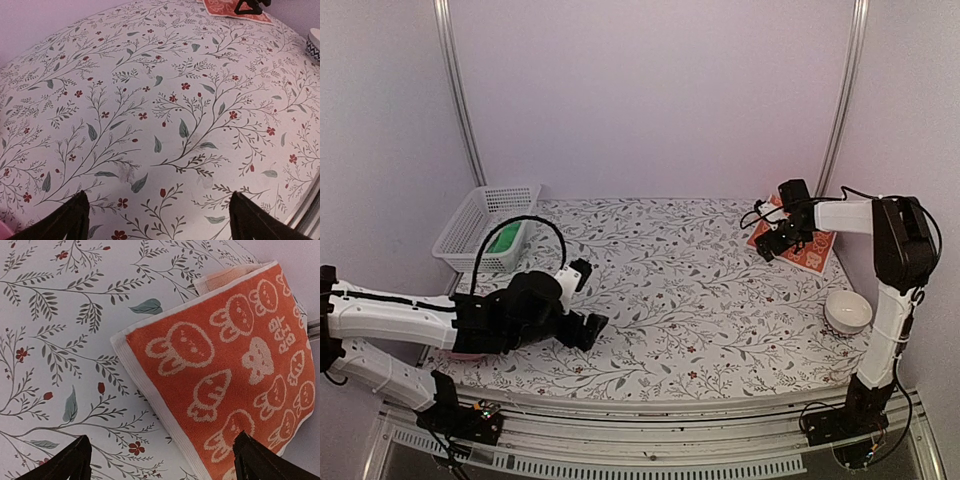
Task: Roll the towels
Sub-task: Move the towel to the center of the board.
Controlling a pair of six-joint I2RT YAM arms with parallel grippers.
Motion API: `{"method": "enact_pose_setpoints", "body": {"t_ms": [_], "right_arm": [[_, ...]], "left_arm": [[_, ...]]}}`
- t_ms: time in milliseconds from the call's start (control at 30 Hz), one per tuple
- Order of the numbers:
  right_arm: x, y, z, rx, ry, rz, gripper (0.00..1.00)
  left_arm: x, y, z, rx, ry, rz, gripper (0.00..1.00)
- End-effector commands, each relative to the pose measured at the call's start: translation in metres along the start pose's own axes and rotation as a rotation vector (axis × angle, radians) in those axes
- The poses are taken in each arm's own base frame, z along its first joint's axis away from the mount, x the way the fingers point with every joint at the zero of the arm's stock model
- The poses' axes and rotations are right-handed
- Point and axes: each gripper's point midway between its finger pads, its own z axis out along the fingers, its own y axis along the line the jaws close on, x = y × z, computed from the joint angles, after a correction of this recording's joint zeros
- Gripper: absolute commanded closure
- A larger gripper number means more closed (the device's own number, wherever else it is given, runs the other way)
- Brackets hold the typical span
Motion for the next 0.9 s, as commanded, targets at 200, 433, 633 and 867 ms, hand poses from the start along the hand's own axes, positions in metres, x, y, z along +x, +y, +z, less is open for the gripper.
{"method": "enact_pose_setpoints", "body": {"t_ms": [200,433,633,867], "right_arm": [[0.016,0.005,0.040,-0.112,0.121,-0.001,0.12],[0.026,0.003,0.053,-0.157,0.147,0.020,0.21],[0.036,0.001,0.066,-0.170,0.179,0.038,0.25],[0.044,0.000,0.084,-0.173,0.221,0.057,0.36]], "left_arm": [[0.000,-0.037,0.005,0.029,-0.062,0.033,0.03],[0.003,-0.056,0.009,0.049,-0.067,0.043,0.03],[0.008,-0.071,0.009,0.062,-0.064,0.048,0.03],[0.010,-0.089,0.005,0.070,-0.078,0.069,0.03]]}}
